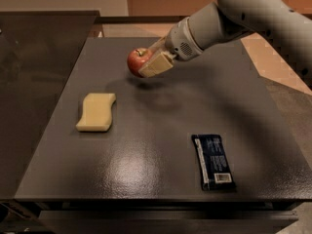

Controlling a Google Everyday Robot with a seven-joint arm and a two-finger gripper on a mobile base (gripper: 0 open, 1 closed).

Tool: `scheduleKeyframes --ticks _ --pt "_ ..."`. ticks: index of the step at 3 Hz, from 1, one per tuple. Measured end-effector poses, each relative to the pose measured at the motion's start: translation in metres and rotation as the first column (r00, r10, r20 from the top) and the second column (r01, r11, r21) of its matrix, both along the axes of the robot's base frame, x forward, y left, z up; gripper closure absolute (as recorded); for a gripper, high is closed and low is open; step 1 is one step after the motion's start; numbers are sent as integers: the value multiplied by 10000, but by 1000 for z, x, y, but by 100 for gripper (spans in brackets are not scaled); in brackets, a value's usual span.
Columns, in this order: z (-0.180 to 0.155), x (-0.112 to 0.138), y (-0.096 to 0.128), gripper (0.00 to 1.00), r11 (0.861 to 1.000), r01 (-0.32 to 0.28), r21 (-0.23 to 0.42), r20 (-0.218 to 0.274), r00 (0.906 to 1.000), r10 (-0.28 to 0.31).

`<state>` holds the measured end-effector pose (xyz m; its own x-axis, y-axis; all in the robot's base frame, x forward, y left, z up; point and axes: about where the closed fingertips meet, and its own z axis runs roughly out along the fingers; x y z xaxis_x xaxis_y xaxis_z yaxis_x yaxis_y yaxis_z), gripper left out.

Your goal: Move apple near sponge

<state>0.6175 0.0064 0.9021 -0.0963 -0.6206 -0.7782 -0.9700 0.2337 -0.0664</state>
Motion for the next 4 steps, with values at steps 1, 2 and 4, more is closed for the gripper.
scheduleKeyframes --ticks 1,2,4 --pt "-6 -21 7 100 9977 -656 -161 -92 9978 655" --pt "-11 -36 16 100 9927 -1191 -188 -125 9928 1189" --pt "-23 -53 30 84 9827 -1836 -243 -263 9828 1829"
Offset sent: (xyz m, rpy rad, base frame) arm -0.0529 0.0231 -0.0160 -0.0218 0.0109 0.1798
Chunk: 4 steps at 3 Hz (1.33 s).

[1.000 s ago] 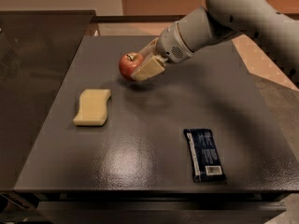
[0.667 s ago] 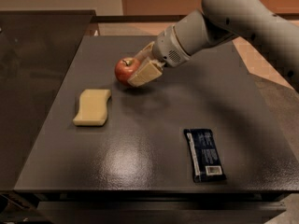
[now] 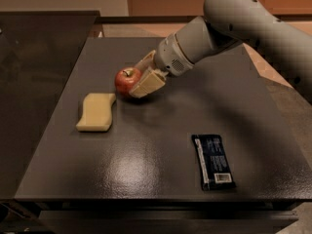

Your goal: Move apple near sponge

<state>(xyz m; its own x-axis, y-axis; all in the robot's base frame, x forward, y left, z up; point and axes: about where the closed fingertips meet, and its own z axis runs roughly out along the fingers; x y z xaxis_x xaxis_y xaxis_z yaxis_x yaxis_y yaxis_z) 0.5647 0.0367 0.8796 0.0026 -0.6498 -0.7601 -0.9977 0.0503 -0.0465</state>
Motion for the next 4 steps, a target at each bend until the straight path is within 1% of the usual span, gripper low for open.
scheduleKeyframes --ticks 2,3,4 --pt "-9 -7 11 38 9997 -247 -70 -170 9996 246" --pt "-13 -10 14 15 9996 -258 -135 -235 9994 254" --pt "-27 -6 15 0 9996 -113 -257 -311 9995 105"
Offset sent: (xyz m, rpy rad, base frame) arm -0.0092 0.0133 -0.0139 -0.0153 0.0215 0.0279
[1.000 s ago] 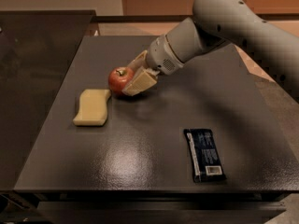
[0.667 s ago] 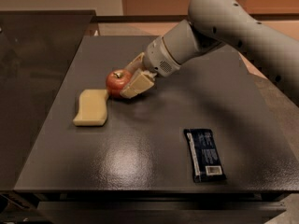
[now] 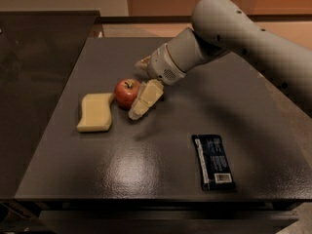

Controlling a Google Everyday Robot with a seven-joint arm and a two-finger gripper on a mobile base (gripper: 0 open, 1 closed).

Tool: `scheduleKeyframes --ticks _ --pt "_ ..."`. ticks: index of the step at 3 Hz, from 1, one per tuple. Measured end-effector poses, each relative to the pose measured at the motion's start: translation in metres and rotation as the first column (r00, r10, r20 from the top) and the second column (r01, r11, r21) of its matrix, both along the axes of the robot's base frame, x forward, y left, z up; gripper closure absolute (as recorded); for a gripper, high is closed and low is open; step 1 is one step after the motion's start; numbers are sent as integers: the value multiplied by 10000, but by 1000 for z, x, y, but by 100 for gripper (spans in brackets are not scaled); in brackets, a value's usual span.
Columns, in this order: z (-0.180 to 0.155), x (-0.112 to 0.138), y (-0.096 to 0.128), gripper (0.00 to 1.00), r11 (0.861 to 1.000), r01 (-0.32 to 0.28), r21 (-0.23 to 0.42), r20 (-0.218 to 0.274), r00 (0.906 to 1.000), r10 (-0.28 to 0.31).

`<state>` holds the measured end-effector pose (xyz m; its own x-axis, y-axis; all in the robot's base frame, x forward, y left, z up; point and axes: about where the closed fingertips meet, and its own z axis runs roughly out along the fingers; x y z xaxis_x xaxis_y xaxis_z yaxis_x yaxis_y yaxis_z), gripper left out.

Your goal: Move apple near sponge

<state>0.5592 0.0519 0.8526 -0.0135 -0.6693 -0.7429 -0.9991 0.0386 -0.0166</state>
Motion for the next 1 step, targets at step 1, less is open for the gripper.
scheduleKeyframes --ticks 1 --pt "0 0 0 0 10000 -1 0 0 10000 1"
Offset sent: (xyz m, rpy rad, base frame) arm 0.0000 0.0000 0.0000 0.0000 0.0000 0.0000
